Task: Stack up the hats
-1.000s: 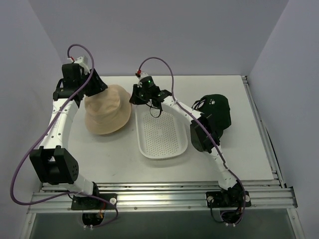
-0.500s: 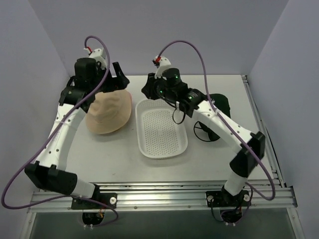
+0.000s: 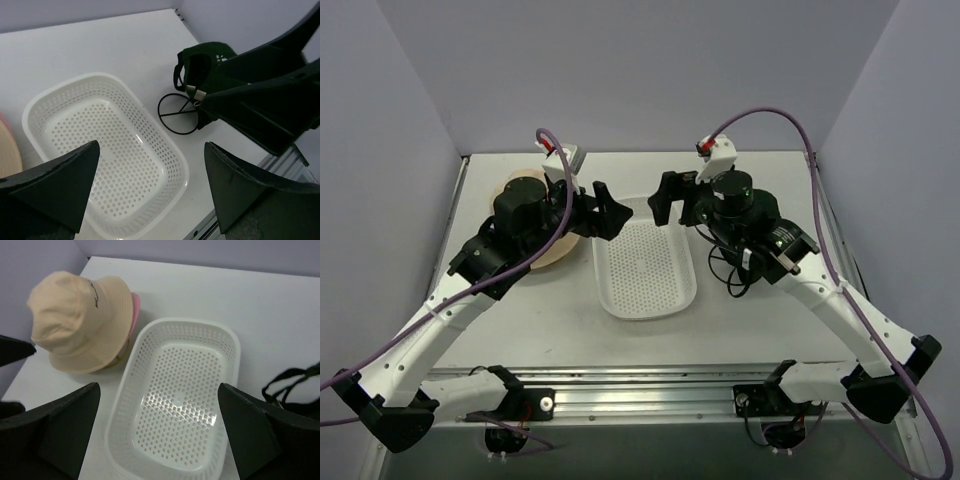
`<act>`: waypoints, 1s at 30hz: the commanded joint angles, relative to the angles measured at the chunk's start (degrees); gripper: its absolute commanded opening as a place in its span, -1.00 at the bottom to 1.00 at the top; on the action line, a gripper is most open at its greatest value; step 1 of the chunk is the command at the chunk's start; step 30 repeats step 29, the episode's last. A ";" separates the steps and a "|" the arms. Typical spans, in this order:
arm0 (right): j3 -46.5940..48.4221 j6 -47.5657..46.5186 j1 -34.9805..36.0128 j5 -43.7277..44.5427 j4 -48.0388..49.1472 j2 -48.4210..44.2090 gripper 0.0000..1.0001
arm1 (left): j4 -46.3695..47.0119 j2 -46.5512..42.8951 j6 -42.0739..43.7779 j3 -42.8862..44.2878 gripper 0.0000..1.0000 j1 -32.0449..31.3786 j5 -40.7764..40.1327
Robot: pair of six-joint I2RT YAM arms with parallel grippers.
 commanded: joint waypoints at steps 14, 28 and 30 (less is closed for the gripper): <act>-27.00 0.83 0.23 8.11 9.97 -25.95 1.00 | 20.61 -15.58 4.77 -24.77 0.88 -10.51 -10.46; -30.17 -0.84 0.32 7.32 12.52 -29.38 1.00 | 22.36 -18.23 6.88 -27.23 0.88 -12.72 -13.56; -30.17 -0.92 0.32 7.32 12.43 -29.46 1.00 | 22.36 -18.05 6.88 -27.23 0.88 -12.72 -13.56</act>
